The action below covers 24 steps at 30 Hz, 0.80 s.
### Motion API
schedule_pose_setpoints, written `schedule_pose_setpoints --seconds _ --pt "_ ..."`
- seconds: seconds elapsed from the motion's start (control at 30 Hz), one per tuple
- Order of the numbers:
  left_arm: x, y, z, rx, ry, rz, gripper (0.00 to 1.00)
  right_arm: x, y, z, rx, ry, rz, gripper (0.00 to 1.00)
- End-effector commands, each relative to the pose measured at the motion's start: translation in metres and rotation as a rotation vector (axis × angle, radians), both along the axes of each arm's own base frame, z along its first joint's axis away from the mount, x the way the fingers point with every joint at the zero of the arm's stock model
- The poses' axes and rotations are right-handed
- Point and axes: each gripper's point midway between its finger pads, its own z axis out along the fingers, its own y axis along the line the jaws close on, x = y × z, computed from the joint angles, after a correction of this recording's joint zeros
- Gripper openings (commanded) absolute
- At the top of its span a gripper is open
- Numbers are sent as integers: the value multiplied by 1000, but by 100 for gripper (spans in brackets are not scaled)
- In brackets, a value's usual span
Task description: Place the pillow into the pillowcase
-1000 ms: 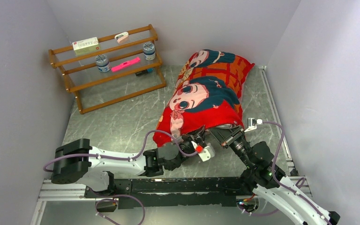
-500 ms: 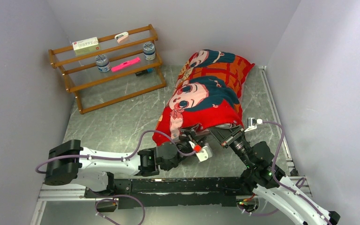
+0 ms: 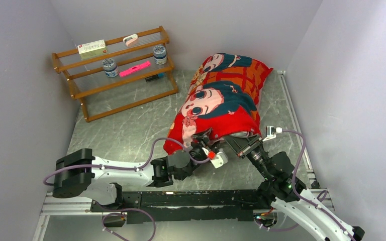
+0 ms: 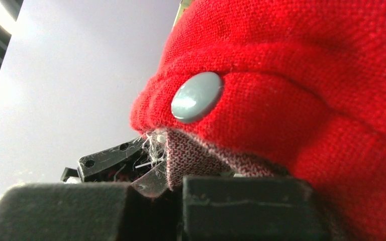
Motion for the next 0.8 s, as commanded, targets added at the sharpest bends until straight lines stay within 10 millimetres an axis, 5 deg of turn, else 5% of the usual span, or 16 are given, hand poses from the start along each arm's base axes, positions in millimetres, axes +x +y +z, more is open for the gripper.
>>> schedule_pose_setpoints --seconds 0.0,0.17,0.43,0.77 --pt "4 -5 24 -52 -54 -7 60 -14 -9 59 167 -141 23 0" --pt "2 -12 27 -39 -82 -45 50 -13 -5 56 170 -137 35 0" --pt "-5 -22 34 -35 -111 -107 6 -11 -2 52 166 -130 39 0" --pt "-8 -7 53 -104 -94 -113 5 -6 -4 46 126 -123 6 0"
